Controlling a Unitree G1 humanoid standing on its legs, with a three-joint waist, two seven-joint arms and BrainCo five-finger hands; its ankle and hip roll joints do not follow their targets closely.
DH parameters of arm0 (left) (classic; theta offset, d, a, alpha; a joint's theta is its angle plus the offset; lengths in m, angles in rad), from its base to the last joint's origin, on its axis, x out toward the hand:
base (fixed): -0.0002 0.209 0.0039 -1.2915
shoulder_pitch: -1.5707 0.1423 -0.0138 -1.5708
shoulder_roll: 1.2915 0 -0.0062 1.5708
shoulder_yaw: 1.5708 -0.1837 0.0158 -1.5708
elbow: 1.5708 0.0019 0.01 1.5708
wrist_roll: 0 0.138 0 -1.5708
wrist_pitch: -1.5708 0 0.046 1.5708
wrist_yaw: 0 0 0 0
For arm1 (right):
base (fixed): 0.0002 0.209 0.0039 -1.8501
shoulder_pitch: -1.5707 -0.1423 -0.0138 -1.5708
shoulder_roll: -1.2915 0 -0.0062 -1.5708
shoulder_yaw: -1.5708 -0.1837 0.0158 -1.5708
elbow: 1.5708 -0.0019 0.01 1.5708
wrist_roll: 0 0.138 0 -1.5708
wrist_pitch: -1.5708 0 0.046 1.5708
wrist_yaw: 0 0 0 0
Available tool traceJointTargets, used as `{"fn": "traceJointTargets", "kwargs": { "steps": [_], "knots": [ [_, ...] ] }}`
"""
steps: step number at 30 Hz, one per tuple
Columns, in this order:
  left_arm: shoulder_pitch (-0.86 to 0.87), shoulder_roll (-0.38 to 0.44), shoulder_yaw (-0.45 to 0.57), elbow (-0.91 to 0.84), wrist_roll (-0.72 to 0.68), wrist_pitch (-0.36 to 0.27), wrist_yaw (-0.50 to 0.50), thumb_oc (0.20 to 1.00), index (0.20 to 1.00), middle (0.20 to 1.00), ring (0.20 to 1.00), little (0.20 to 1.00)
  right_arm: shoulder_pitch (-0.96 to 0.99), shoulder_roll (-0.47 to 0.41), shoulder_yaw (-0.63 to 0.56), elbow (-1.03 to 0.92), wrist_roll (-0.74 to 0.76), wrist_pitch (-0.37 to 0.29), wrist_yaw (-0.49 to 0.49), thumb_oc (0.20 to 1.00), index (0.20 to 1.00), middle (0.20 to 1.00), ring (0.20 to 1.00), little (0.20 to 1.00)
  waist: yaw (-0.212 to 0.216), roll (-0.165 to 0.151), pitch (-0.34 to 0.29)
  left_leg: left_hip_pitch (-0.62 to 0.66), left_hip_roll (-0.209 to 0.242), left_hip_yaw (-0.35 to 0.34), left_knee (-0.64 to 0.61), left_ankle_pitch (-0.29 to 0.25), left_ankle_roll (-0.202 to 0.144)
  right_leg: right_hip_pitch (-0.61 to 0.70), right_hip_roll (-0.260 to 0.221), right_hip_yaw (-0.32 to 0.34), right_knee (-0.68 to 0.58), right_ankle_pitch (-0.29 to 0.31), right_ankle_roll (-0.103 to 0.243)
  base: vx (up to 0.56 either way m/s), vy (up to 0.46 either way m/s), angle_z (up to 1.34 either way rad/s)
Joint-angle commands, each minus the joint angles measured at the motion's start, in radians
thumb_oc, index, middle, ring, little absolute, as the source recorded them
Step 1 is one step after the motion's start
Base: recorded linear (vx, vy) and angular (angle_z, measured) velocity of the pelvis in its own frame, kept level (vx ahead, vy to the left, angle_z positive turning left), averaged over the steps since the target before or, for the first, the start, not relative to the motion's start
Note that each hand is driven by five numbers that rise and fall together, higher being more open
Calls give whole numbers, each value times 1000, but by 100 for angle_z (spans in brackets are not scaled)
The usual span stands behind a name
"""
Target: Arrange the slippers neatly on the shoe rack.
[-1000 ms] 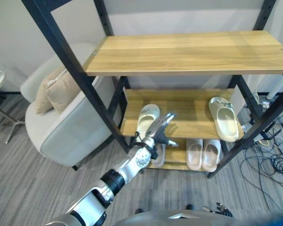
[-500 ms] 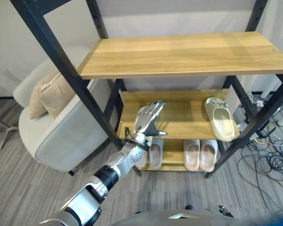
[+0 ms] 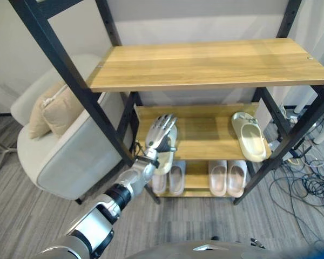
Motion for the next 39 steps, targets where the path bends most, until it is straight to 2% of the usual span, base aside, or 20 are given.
{"fn": "traceJointTargets", "kwargs": {
  "steps": [1, 11, 16, 21, 28, 29, 30, 31, 32, 33, 39],
  "knots": [
    [-171, 7, 72, 98, 28, 22, 87, 1000, 1000, 1000, 1000, 1000, -22, 26, 13, 37, 2, -12, 4, 1000, 1000, 1000, 1000, 1000, -4, -34, 65, 13, -22, -15, 8, -90, -44, -22, -33, 31, 8, 7, 81, -33, 13, -7],
    [-254, 5, 43, 232, 84, 139, 154, 1000, 1000, 1000, 1000, 1000, -87, 31, 12, 46, 14, -13, -9, 1000, 1000, 1000, 1000, 1000, -1, -46, 89, -69, -21, -5, 8, -74, -41, -115, -34, 39, 16, 25, 85, -6, 2, -1],
    [-281, 36, 84, 236, 47, 157, 164, 1000, 1000, 1000, 1000, 1000, -110, 37, 13, 36, 16, -16, -20, 1000, 1000, 1000, 1000, 1000, 3, -52, 98, -96, -23, 1, 8, -68, -39, -147, -32, 43, 16, 35, 87, -5, -2, -2],
    [-286, 24, 98, 259, 24, 175, 174, 1000, 1000, 1000, 1000, 1000, -102, 43, 28, 28, -6, -24, -32, 1000, 1000, 1000, 1000, 1000, 9, -55, 99, -102, -23, 0, 8, -66, -41, -152, -32, 35, 16, 33, 88, 0, 0, 0],
    [-341, 34, 80, 293, 20, 196, 172, 1000, 1000, 1000, 1000, 1000, -116, 43, 31, 57, -25, -16, -35, 1000, 1000, 1000, 1000, 1000, 3, -43, 92, -115, -24, 2, 8, -69, -39, -170, -34, 36, 12, 36, 91, 0, 0, 0],
    [-351, 34, 75, 298, 25, 204, 160, 718, 718, 718, 718, 718, -119, 44, 30, 59, -27, -16, -36, 1000, 1000, 1000, 1000, 1000, 3, -41, 91, -116, -25, 2, 8, -69, -39, -171, -34, 35, 12, 36, 91, 0, 0, 0],
    [-355, 21, 72, 320, 23, 214, 138, 200, 200, 200, 200, 200, -124, 50, 34, 61, -33, -18, -44, 1000, 1000, 1000, 1000, 1000, 2, -39, 92, -116, -25, 4, 8, -69, -39, -172, -34, 36, 12, 36, 91, 0, 0, 0],
    [-356, 20, 72, 321, 22, 214, 138, 200, 200, 200, 200, 200, -124, 50, 33, 61, -33, -18, -44, 1000, 1000, 1000, 1000, 1000, 2, -39, 92, -116, -25, 4, 8, -69, -39, -172, -34, 36, 12, 36, 91, 0, 0, 0],
    [-373, -2, 83, 352, -2, 248, 86, 200, 200, 200, 200, 200, -135, 51, 29, 63, -30, -16, -44, 1000, 1000, 1000, 1000, 1000, 1, -35, 94, -116, -26, 5, 8, -68, -38, -173, -34, 38, 13, 36, 91, 0, 0, 0],
    [-380, -13, 82, 361, 2, 254, 71, 200, 200, 200, 200, 200, -137, 52, 29, 60, -30, -18, -46, 1000, 1000, 1000, 1000, 1000, 0, -33, 97, -116, -27, 5, 8, -68, -38, -174, -34, 39, 14, 35, 90, 0, 0, 0],
    [-381, -47, 77, 405, -7, 266, 53, 200, 200, 200, 200, 200, -149, 48, 32, 55, -30, -21, -48, 1000, 1000, 1000, 1000, 1000, -5, -28, 109, -117, -26, 13, 8, -69, -37, -187, -33, 53, 19, 35, 89, -5, -1, -2]
  ]
}}
